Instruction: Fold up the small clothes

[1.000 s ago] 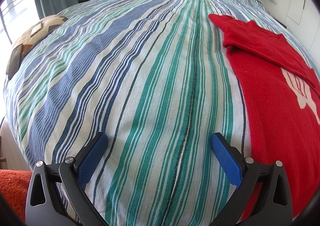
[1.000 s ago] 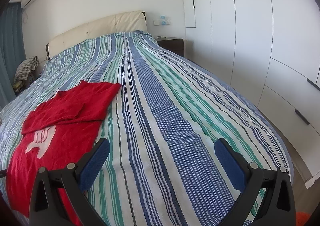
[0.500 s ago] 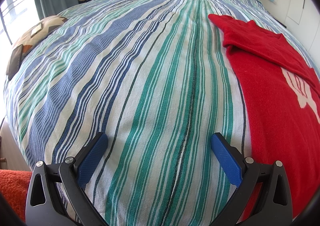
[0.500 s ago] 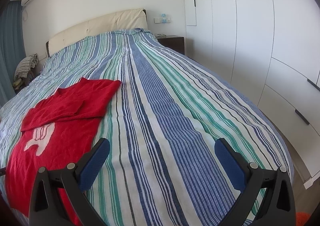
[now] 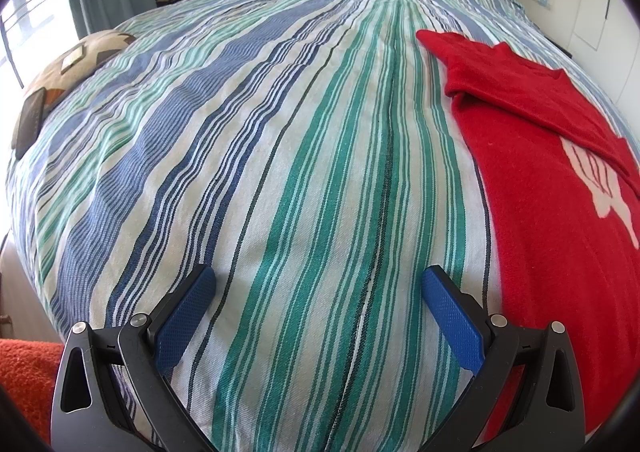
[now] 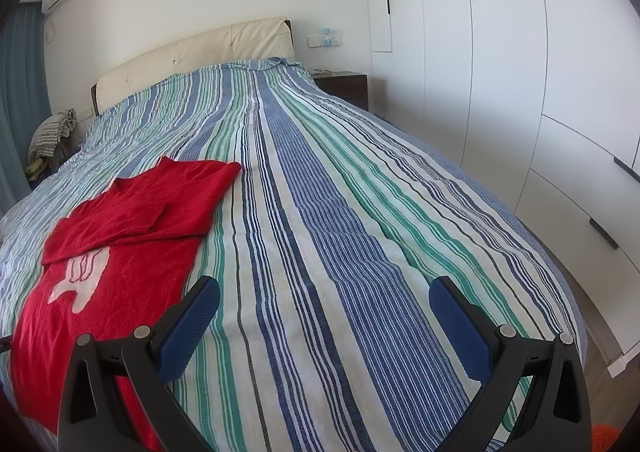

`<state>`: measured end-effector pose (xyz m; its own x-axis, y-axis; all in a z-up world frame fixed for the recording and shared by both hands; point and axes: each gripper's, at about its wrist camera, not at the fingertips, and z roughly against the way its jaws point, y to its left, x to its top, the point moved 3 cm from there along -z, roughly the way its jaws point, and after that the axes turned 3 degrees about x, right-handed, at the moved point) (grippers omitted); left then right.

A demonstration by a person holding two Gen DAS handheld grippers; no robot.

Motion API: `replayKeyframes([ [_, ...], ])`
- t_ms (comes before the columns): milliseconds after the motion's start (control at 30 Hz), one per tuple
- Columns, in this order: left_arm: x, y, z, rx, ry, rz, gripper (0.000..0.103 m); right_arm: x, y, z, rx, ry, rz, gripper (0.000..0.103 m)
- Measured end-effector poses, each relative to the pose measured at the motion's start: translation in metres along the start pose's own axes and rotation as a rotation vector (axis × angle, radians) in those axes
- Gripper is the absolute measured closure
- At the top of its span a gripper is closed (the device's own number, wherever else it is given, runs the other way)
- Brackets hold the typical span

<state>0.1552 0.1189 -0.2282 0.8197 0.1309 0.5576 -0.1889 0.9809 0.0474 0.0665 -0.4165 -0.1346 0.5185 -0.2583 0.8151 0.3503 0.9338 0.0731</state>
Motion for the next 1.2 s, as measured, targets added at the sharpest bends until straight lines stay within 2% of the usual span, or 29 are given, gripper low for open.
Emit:
replayKeyframes([
  [1067, -0.001, 0.007, 0.001, -0.006, 0.012, 0.006, 0.001, 0.001, -0.003, 0.007, -0.003, -0.012, -0.006, 0.0],
  [1200, -0.002, 0.008, 0.01, -0.012, 0.045, 0.004, 0.002, 0.003, -0.002, 0.009, 0.005, -0.002, -0.005, 0.0],
])
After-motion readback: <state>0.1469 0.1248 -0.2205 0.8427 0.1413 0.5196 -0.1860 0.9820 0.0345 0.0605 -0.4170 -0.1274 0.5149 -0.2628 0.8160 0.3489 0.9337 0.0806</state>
